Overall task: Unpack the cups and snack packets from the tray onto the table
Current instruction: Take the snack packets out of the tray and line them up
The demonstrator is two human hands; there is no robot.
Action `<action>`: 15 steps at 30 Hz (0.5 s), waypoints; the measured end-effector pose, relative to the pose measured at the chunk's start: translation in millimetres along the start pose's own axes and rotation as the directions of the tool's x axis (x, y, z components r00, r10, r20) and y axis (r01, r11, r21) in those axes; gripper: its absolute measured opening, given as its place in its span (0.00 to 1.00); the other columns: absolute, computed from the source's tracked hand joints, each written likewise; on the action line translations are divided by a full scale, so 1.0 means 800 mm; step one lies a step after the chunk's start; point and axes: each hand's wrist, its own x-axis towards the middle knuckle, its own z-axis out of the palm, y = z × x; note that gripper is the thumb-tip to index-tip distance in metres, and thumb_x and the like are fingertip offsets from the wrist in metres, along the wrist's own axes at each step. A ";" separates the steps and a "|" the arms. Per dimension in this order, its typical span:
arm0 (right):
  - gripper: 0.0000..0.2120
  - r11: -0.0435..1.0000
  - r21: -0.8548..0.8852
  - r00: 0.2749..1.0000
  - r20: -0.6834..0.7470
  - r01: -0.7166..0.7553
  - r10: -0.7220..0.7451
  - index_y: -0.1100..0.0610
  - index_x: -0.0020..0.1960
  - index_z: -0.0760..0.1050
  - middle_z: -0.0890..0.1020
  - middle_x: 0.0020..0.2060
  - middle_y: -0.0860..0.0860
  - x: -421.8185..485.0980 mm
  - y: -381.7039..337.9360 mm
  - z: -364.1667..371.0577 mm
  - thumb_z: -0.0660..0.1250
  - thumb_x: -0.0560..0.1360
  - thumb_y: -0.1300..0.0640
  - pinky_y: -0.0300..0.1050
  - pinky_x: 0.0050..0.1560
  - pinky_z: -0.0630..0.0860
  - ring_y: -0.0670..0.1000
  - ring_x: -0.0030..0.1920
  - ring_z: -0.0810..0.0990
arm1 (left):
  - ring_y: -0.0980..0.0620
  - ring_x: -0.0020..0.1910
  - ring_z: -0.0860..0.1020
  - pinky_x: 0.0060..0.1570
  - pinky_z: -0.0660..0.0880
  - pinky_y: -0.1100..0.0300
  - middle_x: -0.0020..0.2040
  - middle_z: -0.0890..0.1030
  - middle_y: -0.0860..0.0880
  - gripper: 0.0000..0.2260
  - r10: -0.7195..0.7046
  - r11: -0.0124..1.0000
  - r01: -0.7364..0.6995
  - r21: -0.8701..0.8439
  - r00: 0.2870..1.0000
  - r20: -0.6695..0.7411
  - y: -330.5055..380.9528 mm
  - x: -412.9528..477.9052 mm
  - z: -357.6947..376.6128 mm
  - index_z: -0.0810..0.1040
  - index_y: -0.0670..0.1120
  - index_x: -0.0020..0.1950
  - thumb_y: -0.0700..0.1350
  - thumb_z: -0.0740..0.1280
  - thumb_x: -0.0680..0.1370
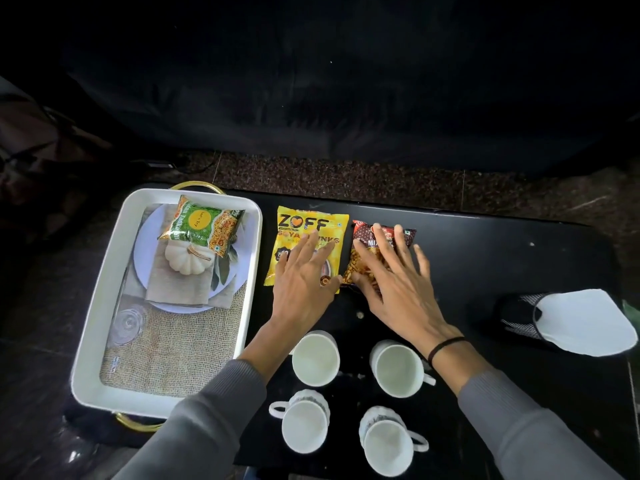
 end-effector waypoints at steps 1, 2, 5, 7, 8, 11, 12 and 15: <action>0.28 1.000 0.006 1.000 -0.006 0.005 -0.005 0.48 0.81 0.63 0.56 0.84 0.53 -0.001 -0.003 -0.006 0.59 0.84 0.42 0.64 0.79 0.52 0.60 0.84 0.50 | 0.52 0.83 0.50 0.79 0.49 0.45 0.84 0.55 0.51 0.29 0.001 1.000 -0.001 -0.017 1.000 -0.009 0.001 -0.001 -0.003 0.63 0.54 0.80 0.52 0.68 0.81; 0.27 1.000 0.013 1.000 -0.017 0.013 -0.013 0.49 0.80 0.66 0.58 0.83 0.53 -0.001 -0.008 -0.012 0.61 0.83 0.43 0.63 0.78 0.54 0.60 0.83 0.52 | 0.51 0.83 0.51 0.79 0.49 0.46 0.84 0.56 0.50 0.28 0.002 0.999 -0.003 -0.035 1.000 -0.020 0.002 -0.003 -0.006 0.64 0.54 0.80 0.51 0.68 0.81; 0.25 0.998 0.046 0.998 -0.047 0.046 -0.044 0.51 0.77 0.71 0.64 0.81 0.54 0.002 -0.033 -0.031 0.65 0.82 0.45 0.63 0.75 0.60 0.59 0.82 0.60 | 0.50 0.82 0.54 0.79 0.54 0.48 0.83 0.60 0.49 0.27 0.005 0.996 -0.011 -0.089 0.998 -0.069 -0.002 -0.008 -0.020 0.67 0.52 0.79 0.49 0.69 0.80; 0.23 0.996 0.072 0.998 -0.041 0.060 -0.057 0.53 0.75 0.72 0.67 0.80 0.54 0.008 -0.050 -0.039 0.65 0.82 0.46 0.61 0.73 0.64 0.59 0.80 0.64 | 0.50 0.81 0.57 0.78 0.56 0.50 0.82 0.62 0.49 0.26 0.004 0.992 -0.016 -0.124 0.996 -0.092 -0.004 -0.011 -0.027 0.69 0.51 0.78 0.49 0.69 0.80; 0.23 0.994 0.073 0.997 -0.040 0.075 -0.073 0.54 0.75 0.72 0.69 0.79 0.54 0.013 -0.064 -0.043 0.65 0.83 0.47 0.60 0.73 0.66 0.58 0.79 0.65 | 0.49 0.81 0.58 0.78 0.58 0.49 0.81 0.64 0.49 0.26 -0.005 0.988 -0.011 -0.152 0.994 -0.107 -0.010 -0.013 -0.034 0.69 0.50 0.78 0.48 0.69 0.80; 0.21 0.986 0.108 0.991 -0.057 0.125 -0.119 0.56 0.73 0.74 0.74 0.74 0.53 0.030 -0.105 -0.048 0.66 0.83 0.49 0.58 0.70 0.69 0.57 0.75 0.70 | 0.49 0.80 0.61 0.76 0.61 0.49 0.79 0.67 0.48 0.24 -0.048 0.978 0.016 -0.210 0.987 -0.151 -0.032 -0.020 -0.055 0.71 0.49 0.76 0.44 0.69 0.80; 0.20 0.981 0.134 0.989 -0.065 0.142 -0.134 0.57 0.72 0.74 0.75 0.73 0.53 0.036 -0.119 -0.049 0.66 0.83 0.50 0.57 0.69 0.71 0.56 0.74 0.71 | 0.49 0.79 0.62 0.75 0.62 0.48 0.79 0.68 0.48 0.24 -0.071 0.975 0.033 -0.220 0.984 -0.164 -0.042 -0.023 -0.062 0.72 0.49 0.76 0.43 0.68 0.80; 0.20 0.972 0.166 0.986 -0.044 0.165 -0.160 0.58 0.71 0.74 0.77 0.72 0.53 0.053 -0.160 -0.044 0.66 0.83 0.50 0.56 0.67 0.72 0.57 0.73 0.72 | 0.48 0.78 0.65 0.73 0.64 0.47 0.77 0.70 0.48 0.23 -0.125 0.968 0.074 -0.240 0.971 -0.204 -0.074 -0.035 -0.084 0.73 0.48 0.75 0.44 0.69 0.80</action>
